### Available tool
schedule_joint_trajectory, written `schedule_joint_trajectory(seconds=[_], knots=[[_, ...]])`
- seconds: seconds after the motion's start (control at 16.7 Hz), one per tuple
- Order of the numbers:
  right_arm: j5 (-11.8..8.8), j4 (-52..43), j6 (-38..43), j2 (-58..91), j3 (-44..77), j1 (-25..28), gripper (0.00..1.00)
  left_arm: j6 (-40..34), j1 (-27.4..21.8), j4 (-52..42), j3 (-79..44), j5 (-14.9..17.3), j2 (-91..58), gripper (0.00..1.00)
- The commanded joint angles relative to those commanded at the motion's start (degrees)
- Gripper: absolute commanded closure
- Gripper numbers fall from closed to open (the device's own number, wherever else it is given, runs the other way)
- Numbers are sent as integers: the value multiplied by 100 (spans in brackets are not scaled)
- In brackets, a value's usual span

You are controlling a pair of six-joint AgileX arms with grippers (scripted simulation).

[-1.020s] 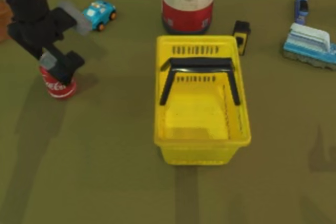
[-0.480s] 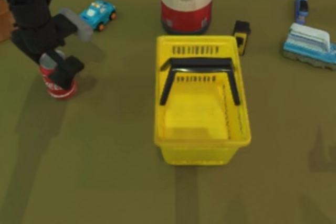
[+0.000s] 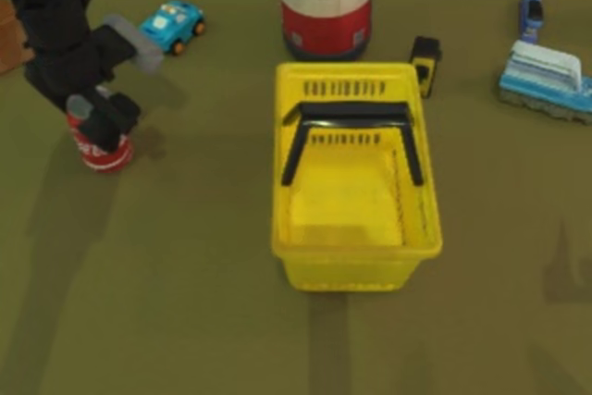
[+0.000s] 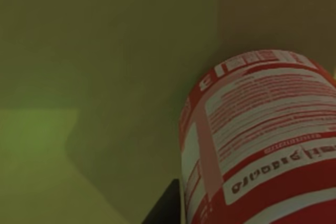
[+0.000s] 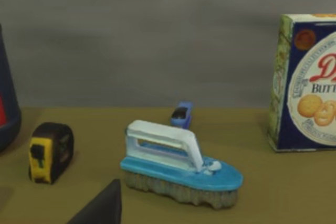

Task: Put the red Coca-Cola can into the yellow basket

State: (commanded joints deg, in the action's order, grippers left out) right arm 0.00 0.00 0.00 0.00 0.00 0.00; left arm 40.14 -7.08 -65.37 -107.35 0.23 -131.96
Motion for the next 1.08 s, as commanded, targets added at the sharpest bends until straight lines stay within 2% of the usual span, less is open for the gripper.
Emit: schedule_joint_trajectory(seconds=[0.12, 0.18, 0.78, 0.9, 1.08], knots=[[0, 0, 0, 0, 0, 0, 0, 0, 0, 0, 0, 0, 0, 98], [0, 0, 0, 0, 0, 0, 0, 0, 0, 0, 0, 0, 0, 100], [0, 0, 0, 0, 0, 0, 0, -17, -23, 58, 12, 52, 8, 100], [0, 0, 0, 0, 0, 0, 0, -131, -60, 346, 68, 299, 5, 100], [0, 0, 0, 0, 0, 0, 0, -444, -168, 1189, 242, 974, 36, 100]])
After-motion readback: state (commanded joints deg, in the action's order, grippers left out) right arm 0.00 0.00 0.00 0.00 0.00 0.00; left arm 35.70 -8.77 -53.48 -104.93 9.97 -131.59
